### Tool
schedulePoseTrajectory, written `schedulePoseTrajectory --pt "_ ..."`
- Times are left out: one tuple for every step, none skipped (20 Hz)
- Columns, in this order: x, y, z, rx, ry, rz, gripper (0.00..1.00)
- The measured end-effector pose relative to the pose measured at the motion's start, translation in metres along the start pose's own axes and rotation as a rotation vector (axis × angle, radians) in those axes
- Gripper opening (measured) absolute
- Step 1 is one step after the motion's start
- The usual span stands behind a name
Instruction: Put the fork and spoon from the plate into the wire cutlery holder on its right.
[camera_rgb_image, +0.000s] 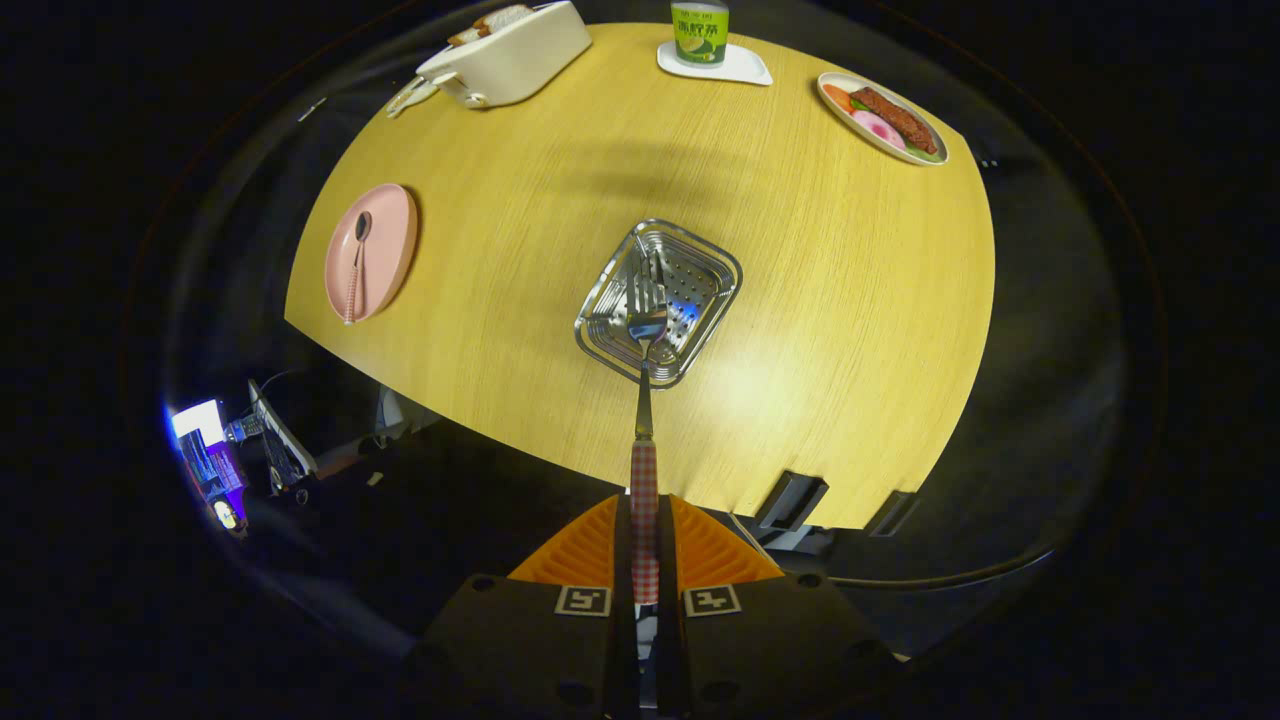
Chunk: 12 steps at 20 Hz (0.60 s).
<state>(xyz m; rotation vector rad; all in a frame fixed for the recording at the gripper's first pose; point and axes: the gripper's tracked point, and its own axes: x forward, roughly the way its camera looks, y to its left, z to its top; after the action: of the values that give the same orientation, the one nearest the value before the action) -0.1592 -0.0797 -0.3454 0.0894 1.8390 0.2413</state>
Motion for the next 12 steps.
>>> schedulePoseTrajectory --pt "0.003 -0.001 0.006 -0.006 0.036 0.007 0.12" --pt "0.005 0.000 0.011 -0.005 0.075 0.018 0.12" --pt "0.008 0.000 0.014 -0.001 0.111 0.025 0.12" --pt "0.012 0.000 0.017 0.002 0.151 0.026 0.12" --pt "0.014 -0.002 0.021 0.006 0.184 0.023 0.12" --pt "0.017 -0.003 0.024 0.011 0.214 0.019 0.12" --pt "0.020 -0.004 0.027 0.020 0.240 0.015 0.11" --pt "0.022 -0.006 0.029 0.028 0.263 0.012 0.12" --pt "0.024 -0.006 0.032 0.038 0.283 0.009 0.12" --pt "0.025 -0.006 0.033 0.048 0.295 0.007 0.12" --pt "0.027 -0.006 0.037 0.056 0.300 0.005 0.11" --pt "0.028 -0.007 0.040 0.064 0.298 0.005 0.14"
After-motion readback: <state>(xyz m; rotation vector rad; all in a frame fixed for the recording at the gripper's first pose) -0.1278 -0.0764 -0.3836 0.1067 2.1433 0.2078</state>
